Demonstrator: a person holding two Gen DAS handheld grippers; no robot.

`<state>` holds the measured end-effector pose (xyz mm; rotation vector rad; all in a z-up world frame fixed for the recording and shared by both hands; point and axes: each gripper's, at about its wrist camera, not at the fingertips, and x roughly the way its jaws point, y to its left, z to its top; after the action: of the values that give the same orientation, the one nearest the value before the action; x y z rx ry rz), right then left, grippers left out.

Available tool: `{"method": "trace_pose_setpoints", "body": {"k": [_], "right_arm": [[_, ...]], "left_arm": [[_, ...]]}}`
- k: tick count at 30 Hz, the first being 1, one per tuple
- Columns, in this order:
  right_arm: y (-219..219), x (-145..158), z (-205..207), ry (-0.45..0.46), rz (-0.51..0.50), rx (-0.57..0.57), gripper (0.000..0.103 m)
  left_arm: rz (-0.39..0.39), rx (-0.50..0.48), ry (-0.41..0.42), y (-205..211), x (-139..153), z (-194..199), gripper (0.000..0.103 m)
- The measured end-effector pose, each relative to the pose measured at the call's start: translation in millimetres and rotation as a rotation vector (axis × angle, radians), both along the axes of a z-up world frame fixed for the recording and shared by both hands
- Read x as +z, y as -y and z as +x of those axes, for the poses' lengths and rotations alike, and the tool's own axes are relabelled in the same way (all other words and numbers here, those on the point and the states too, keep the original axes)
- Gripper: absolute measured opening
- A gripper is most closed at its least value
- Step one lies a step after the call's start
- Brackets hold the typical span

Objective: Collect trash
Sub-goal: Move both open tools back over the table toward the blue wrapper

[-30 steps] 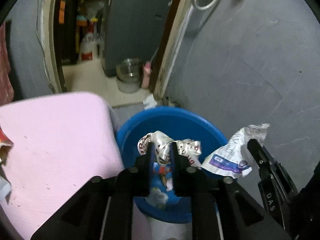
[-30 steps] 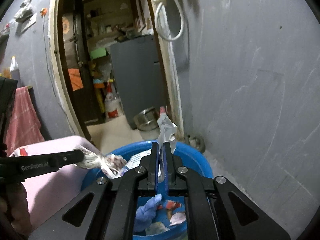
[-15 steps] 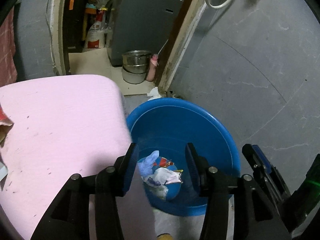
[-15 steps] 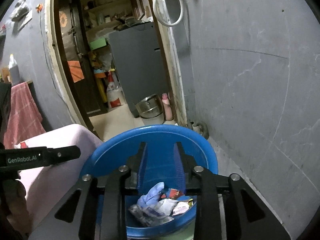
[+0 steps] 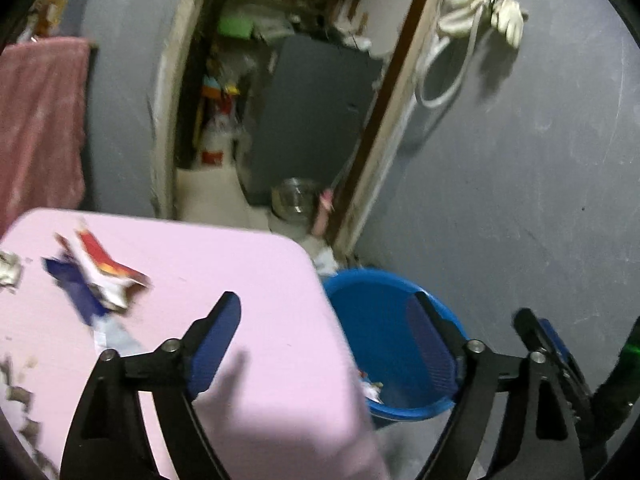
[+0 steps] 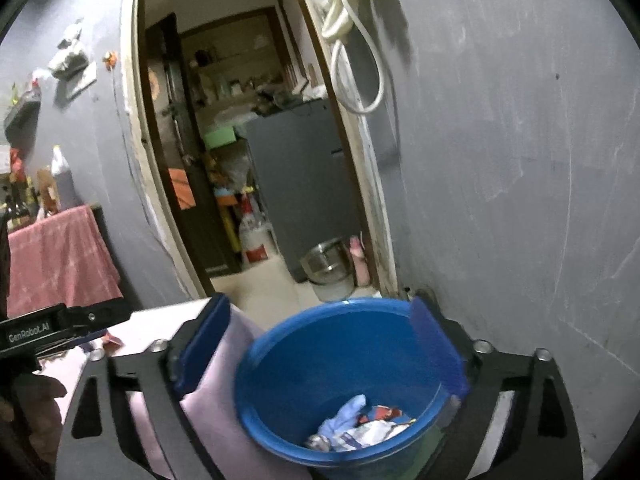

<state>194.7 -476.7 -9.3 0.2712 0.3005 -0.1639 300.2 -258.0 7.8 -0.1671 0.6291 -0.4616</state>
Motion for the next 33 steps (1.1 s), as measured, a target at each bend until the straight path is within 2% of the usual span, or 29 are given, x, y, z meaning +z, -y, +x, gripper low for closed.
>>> {"method": "trace_pose_setpoints", "body": {"k": [3, 6, 10, 13, 25, 33], "right_arm": [[-17.3, 10.9, -8.7, 0.042, -0.016, 0.011, 0.103], [-40.1, 23.4, -17.9, 0.074, -0.053, 0.027, 0.103], [-71.1, 36.3, -27.5, 0.114, -0.111, 0.055, 0.103], [-88.4, 44.0, -32.6, 0.135, -0.116, 0.086, 0.103], [-173.3, 64.3, -32.9, 0.188, -0.158, 0.198, 0.103], [-224.2, 65.2, -11.2, 0.206, -0.193, 0.284, 0.103]], "left_arm": [[0.005, 0.056, 0.055, -26.8, 12.2, -9.7, 0.088], [0.007, 0.119, 0.114, -56.5, 23.2, -22.9, 0.097], [0.008, 0.181, 0.176, -93.0, 33.6, -41.2, 0.097], [0.025, 0.22, 0.201, -116.5, 39.3, -56.7, 0.098], [0.112, 0.38, 0.28, -203.4, 30.5, -98.5, 0.099], [0.152, 0.466, 0.311, -253.5, 24.4, -99.5, 0.099]]}}
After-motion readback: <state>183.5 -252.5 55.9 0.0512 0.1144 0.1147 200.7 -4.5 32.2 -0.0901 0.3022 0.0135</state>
